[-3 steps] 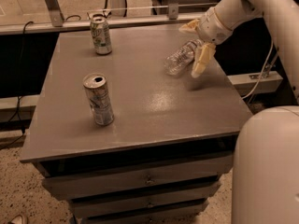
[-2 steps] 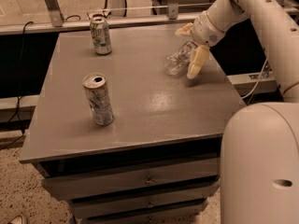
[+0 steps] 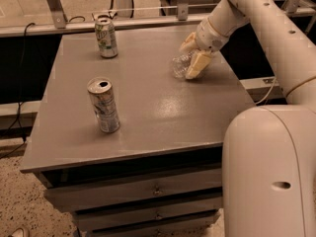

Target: Pick water bottle

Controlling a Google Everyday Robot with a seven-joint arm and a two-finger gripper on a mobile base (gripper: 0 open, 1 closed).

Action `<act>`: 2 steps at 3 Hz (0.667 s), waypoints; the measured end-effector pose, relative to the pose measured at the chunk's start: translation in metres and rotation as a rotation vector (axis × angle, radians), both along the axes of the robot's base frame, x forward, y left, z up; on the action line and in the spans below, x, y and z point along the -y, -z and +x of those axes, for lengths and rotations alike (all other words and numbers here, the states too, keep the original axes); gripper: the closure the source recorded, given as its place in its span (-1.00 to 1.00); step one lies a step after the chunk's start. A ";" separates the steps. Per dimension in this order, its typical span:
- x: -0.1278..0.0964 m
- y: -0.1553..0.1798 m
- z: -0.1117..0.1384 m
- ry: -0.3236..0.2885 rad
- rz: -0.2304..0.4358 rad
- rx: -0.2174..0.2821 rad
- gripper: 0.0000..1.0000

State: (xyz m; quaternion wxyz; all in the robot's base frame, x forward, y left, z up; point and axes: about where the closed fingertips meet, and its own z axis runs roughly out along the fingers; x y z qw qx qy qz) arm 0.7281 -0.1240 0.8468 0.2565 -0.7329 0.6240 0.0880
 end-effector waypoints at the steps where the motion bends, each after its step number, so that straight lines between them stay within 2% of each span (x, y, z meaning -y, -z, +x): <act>1: 0.005 -0.001 -0.001 0.024 -0.004 -0.004 0.21; 2: 0.008 -0.009 -0.005 0.034 0.011 0.003 0.68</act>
Offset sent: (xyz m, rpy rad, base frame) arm -0.0164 -0.0173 0.0269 0.0255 -0.0132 -0.0468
